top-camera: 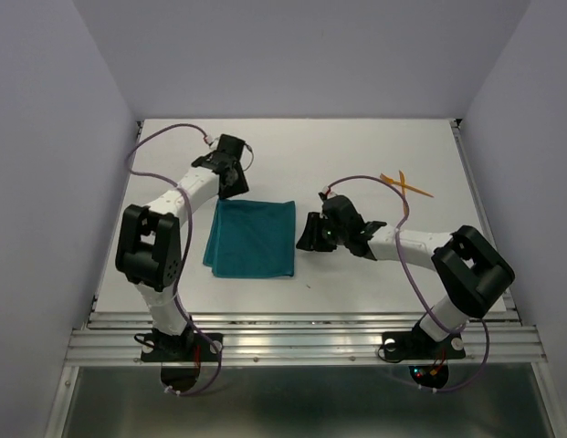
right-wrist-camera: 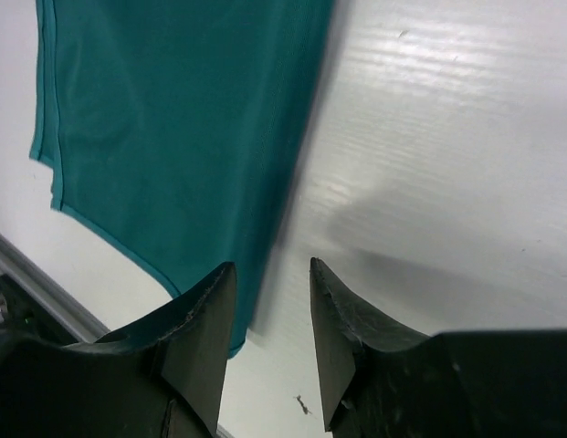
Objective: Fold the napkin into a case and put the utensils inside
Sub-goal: Smooth out the lower triangle-folded napkin at the center of the board.
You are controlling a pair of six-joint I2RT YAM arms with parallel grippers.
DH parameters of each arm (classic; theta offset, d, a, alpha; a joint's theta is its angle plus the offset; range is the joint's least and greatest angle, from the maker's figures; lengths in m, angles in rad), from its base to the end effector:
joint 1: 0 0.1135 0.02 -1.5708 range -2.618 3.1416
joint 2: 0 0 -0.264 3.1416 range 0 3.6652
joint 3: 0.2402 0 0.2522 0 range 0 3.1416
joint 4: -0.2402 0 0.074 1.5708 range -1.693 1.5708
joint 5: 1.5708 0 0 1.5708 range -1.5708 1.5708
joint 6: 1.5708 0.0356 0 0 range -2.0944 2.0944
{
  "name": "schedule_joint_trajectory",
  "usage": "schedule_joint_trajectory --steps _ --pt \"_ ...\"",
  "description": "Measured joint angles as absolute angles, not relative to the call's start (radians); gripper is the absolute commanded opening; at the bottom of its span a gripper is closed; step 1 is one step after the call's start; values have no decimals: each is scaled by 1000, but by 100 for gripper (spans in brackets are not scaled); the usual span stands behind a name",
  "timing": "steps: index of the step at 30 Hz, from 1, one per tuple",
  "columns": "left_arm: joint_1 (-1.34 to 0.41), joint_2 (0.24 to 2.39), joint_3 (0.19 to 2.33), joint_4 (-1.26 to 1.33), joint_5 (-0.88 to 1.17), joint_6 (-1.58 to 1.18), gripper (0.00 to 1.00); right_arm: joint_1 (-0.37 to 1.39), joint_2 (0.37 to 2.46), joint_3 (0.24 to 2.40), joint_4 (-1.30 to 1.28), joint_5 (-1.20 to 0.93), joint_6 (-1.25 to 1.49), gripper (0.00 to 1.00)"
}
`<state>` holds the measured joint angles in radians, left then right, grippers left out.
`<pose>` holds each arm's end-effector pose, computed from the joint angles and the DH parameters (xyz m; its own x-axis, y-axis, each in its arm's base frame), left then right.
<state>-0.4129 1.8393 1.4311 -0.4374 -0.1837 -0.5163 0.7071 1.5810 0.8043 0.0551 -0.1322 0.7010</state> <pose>0.3791 -0.1590 0.2443 -0.7361 -0.2074 -0.6443 -0.0918 0.9737 -0.2086 0.2414 0.2124 0.1764 -0.8477 0.1167 -0.5176 -0.2257 0.8036 0.5508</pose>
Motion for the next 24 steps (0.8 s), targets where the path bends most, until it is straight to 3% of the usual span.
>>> schedule_joint_trajectory --steps 7,15,24 --pt "-233 1632 1129 -411 -172 -511 57 745 1610 805 32 -235 641 45" --pt "-190 1602 954 -398 -143 -548 46 767 1613 805 26 -268 621 38" --pt "-173 1592 875 -301 -86 -608 44 768 1689 811 33 -271 635 22"
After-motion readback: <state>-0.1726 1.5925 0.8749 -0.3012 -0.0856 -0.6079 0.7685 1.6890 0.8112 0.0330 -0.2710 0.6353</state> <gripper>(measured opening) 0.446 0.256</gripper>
